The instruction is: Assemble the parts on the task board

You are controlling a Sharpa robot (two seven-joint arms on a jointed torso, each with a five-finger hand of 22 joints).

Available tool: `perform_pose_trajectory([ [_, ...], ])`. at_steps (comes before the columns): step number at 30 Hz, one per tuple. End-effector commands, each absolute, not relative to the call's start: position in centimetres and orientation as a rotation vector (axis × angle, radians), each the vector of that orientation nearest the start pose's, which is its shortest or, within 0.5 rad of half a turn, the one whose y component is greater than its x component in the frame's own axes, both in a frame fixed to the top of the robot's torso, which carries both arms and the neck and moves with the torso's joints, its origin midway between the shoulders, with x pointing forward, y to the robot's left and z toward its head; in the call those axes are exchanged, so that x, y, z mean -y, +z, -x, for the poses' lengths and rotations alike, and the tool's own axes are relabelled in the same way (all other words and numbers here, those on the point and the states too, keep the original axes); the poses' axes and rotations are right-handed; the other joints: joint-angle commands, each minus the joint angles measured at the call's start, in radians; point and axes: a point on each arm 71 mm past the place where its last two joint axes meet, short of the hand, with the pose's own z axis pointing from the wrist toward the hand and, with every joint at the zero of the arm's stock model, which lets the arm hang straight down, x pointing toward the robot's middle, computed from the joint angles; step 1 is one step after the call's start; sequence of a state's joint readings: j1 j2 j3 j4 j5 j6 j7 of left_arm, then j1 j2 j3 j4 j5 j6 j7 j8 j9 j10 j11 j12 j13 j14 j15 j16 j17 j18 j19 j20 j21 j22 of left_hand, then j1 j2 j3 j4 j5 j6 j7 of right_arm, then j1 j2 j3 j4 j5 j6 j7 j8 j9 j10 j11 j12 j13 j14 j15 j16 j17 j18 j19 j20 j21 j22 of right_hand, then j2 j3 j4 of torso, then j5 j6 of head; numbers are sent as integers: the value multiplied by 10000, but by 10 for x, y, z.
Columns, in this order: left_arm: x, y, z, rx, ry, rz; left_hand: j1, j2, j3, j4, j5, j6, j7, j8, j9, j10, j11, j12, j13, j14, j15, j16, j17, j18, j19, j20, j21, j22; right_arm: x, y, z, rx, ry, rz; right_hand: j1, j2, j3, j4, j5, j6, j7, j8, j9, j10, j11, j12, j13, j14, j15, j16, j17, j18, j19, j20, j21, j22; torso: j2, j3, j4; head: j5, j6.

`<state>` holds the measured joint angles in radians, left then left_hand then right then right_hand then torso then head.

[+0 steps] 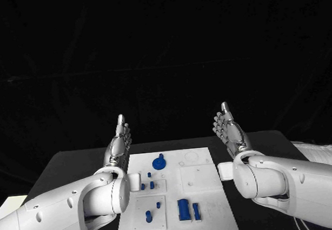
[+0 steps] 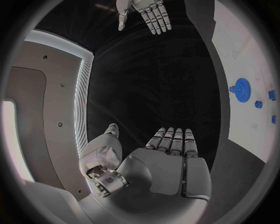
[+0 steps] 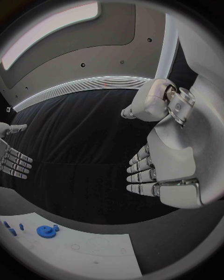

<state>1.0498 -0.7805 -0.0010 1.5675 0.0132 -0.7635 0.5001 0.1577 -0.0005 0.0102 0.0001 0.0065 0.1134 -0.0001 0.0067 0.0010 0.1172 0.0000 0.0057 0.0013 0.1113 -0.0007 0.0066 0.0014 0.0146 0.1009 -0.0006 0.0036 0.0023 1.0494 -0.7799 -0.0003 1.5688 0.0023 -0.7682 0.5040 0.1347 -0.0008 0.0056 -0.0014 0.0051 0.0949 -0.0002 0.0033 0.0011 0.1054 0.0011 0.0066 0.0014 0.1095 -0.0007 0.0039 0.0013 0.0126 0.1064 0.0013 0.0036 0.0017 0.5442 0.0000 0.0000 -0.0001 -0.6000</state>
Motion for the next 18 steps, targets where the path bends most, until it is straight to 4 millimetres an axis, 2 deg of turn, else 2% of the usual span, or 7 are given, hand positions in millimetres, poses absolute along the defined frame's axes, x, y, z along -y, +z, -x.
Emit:
perform_pose_trajectory([
  [1,-192,-224,-462,-12178,-12289,12089,-682,5,-102,-1,-65,-1134,1,-67,-10,-1172,0,-57,-13,-1113,7,-66,-14,-146,-1009,6,-36,-23,192,-224,-462,-12178,12289,-12089,-570,8,-56,14,-51,-949,2,-33,-11,-1054,-11,-66,-14,-1095,7,-39,-13,-126,-1064,-13,-36,-17,0,0,0,1,0],
  [2,-192,-224,-462,-12178,-12289,12089,-848,5,-102,-1,-65,-1134,1,-67,-10,-1172,0,-57,-13,-1113,7,-66,-14,-146,-1009,6,-36,-23,192,-224,-462,-12178,12289,-12089,-1347,8,-56,14,-51,-949,2,-33,-11,-1054,-11,-66,-14,-1095,7,-39,-13,-126,-1064,-13,-36,-17,0,0,0,1,0],
  [3,-192,-224,-462,-12178,-12289,12089,-1577,5,-102,-1,-65,-1134,1,-67,-10,-1172,0,-57,-13,-1113,7,-66,-14,-146,-1009,6,-36,-23,192,-224,-462,-12178,12289,-12089,-1347,8,-56,14,-51,-949,2,-33,-11,-1054,-11,-66,-14,-1095,7,-39,-13,-126,-1064,-13,-36,-17,0,0,0,1,0],
  [18,-192,-224,-462,-12178,-12289,12089,-1577,5,-102,-1,-65,-1134,1,-67,-10,-1172,0,-57,-13,-1113,7,-66,-14,-146,-1009,6,-36,-23,192,-224,-462,-12178,12289,-12089,-1347,8,-56,14,-51,-949,2,-33,-11,-1054,-11,-66,-14,-1095,7,-39,-13,-126,-1064,-13,-36,-17,0,0,0,1,0],
])
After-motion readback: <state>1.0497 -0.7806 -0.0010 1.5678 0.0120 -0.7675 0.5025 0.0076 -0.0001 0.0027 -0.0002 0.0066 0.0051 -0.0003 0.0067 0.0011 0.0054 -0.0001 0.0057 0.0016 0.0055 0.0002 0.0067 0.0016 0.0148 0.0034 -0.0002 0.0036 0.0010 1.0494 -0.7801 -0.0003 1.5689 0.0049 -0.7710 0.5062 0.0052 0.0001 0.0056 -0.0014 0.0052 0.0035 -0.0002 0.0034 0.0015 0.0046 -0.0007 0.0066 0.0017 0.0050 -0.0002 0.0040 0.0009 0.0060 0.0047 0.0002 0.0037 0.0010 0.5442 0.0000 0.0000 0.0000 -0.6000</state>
